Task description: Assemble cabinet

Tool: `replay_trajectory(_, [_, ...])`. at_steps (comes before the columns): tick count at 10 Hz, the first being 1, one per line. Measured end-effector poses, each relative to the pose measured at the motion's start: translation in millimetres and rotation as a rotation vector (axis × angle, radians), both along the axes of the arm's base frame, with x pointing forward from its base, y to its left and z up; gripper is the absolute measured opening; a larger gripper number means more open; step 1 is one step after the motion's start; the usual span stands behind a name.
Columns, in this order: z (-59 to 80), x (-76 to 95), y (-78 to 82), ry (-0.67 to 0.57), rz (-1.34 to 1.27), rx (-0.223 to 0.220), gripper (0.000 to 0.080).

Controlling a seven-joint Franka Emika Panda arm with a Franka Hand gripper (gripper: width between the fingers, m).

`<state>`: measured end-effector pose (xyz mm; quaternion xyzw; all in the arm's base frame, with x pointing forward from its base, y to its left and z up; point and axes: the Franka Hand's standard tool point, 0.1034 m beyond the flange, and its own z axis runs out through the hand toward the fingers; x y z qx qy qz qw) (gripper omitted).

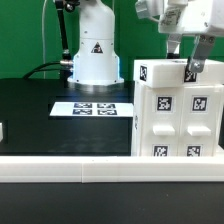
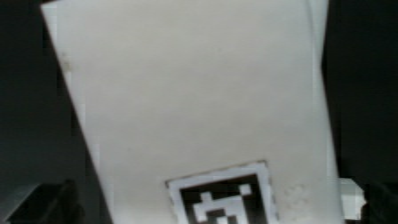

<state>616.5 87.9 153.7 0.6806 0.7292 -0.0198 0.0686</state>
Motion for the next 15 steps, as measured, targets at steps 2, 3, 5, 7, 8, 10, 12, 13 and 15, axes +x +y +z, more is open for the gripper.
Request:
replay_trajectory(2, [-1.0,0.6,-1.6,-0.011,-0.037,0.005,0.0678])
replay_trajectory(3, [-1.1,0.6,-2.1,-0.010,-0.037,0.005,0.0678])
replay_trajectory(5, [-1.0,0.7,-2.8,-0.011,-0.040,0.005,0.0554])
replay_trajectory(7, [-1.0,0.7,-2.9,-0.014,-0.065,0.007,0.0554])
replay_trajectory(8, [-1.1,0.3,-2.8,-0.020,-0.136,0.012,0.0554])
replay_trajectory(10, [-1.2,-1.9,-3.1,-0.022,-0.235,0.016,0.0554])
replay_trajectory(12, [-1.5,-5.8,-4.6,-0.025,-0.387,0.023,0.0555])
replay_trajectory(13, [-1.9,-10.4,-6.5,-0.029,-0.488,0.026,0.0555])
replay_trajectory(15, [-2.2,-16.1,-8.3,-0.039,-0.650,0.029,0.0556])
